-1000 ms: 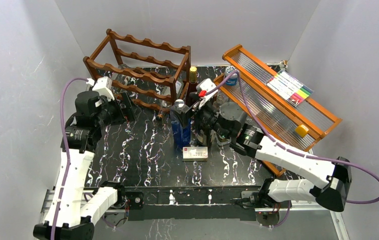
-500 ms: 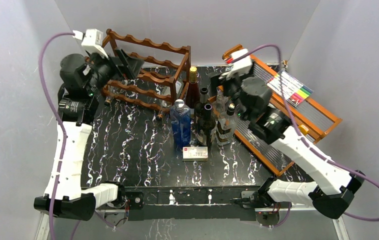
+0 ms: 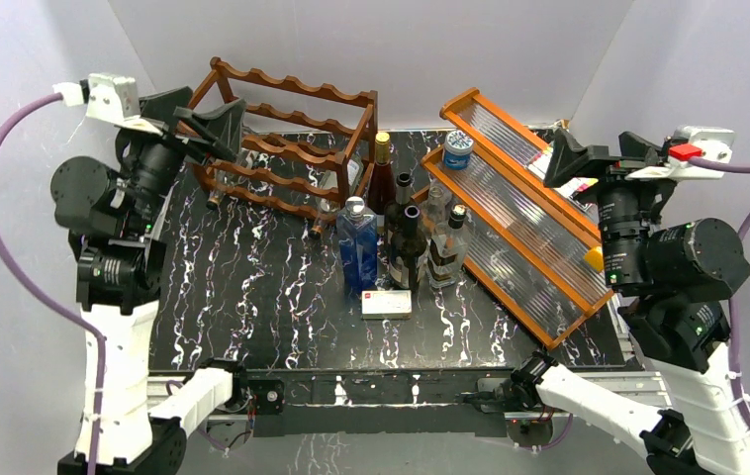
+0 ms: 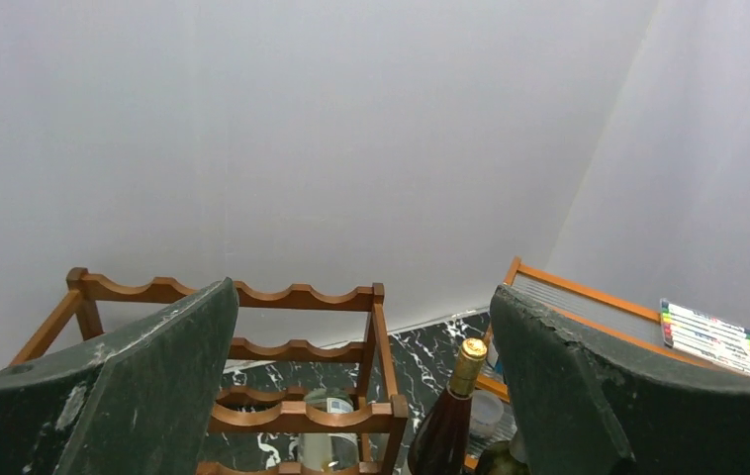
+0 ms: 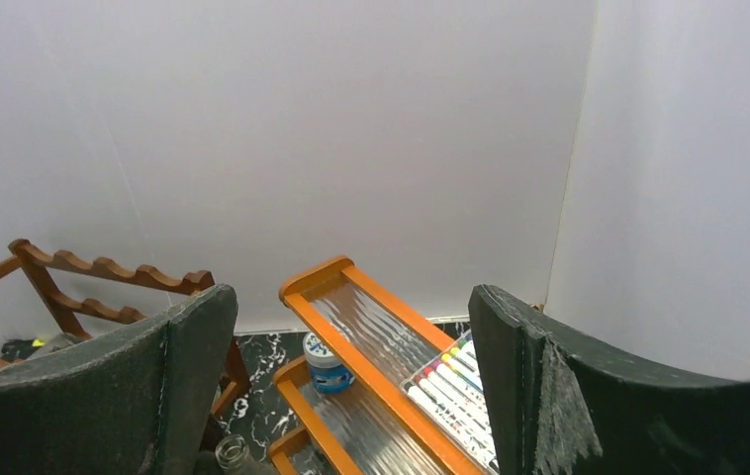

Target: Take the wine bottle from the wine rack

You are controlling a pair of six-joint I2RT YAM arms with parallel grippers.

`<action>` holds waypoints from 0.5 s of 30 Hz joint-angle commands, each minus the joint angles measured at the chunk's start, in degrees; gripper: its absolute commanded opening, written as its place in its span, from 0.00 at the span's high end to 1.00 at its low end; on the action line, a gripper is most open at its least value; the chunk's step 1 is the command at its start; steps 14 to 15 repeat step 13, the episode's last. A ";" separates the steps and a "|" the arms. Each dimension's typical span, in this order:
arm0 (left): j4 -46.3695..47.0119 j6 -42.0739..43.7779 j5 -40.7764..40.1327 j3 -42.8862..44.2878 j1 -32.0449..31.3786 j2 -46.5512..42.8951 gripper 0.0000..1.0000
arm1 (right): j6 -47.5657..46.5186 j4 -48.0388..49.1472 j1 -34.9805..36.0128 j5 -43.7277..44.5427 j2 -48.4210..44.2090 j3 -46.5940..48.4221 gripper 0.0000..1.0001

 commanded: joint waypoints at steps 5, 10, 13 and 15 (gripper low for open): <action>0.76 1.59 -4.27 -2.46 0.13 -2.67 0.02 | 0.53 -1.81 0.14 -0.40 2.29 1.79 0.02; 0.24 1.34 -3.87 -2.91 0.15 -2.68 0.02 | 1.38 0.05 0.09 -0.28 0.87 -1.22 0.02; -0.38 1.09 -3.96 -3.01 0.08 -2.77 0.02 | 2.35 -2.22 0.11 -0.16 1.49 0.15 0.02; -0.38 1.09 -3.96 -3.01 0.08 -2.77 0.02 | 2.35 -2.22 0.11 -0.16 1.49 0.15 0.02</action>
